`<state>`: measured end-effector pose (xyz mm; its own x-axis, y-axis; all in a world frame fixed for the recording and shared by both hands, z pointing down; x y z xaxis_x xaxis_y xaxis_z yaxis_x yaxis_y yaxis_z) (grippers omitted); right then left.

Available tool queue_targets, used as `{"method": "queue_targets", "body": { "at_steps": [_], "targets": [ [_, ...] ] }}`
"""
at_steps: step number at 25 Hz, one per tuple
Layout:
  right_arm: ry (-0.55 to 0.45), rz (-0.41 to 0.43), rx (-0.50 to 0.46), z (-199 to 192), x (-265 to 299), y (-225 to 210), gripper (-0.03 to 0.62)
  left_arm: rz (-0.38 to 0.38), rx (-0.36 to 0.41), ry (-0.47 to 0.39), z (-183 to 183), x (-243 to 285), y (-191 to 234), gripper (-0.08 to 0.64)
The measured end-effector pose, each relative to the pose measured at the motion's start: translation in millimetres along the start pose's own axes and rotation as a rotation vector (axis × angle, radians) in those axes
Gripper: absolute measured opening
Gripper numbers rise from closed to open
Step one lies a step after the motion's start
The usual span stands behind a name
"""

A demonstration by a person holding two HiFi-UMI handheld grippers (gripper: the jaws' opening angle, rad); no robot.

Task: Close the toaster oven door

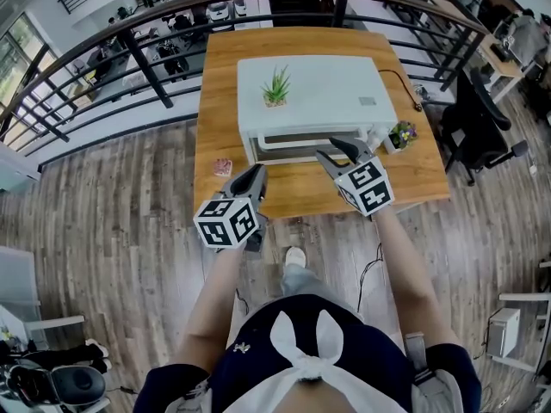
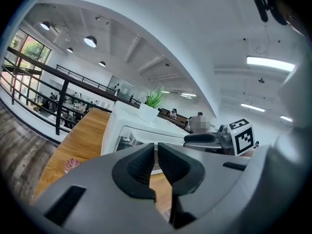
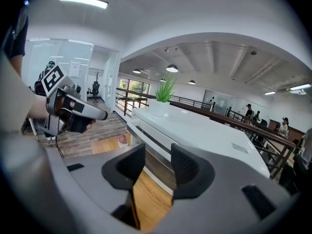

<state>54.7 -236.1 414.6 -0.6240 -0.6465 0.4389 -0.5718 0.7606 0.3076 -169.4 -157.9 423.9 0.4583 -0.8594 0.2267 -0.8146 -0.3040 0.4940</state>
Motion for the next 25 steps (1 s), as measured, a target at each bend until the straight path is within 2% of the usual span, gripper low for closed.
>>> {"method": "queue_targets", "body": {
  "at_steps": [6,13,19,25],
  "targets": [
    [-0.082,-0.025,0.11,4.9,-22.5,17.5,0.139,-0.014,0.023,-0.02,2.8,-6.2,-11.0,0.038],
    [-0.136,-0.055,0.207,2.1,-39.5,38.4,0.056,-0.031,0.045,-0.043,3.7,-14.8,-25.9,0.038],
    [-0.146,-0.058,0.227,-1.9,-49.0,57.2,0.006,-0.033,0.086,-0.032,-6.0,-21.6,-37.0,0.038],
    [-0.161,-0.028,0.24,-1.2,-58.1,79.0,0.005,-0.05,0.127,-0.024,-15.0,-27.8,-52.7,0.038]
  ]
}}
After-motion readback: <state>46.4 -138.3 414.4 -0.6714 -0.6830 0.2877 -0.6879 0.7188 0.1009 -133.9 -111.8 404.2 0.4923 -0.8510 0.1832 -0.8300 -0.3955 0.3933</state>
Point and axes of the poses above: the fingertips, and each gripper's own axes: x forward along the fingers, y to its left, z out of its top, the point moved 8 cm from there along -x, backward along the fingers, and after that the axes turned 6 degrees about -x, right-handed, at the moved point
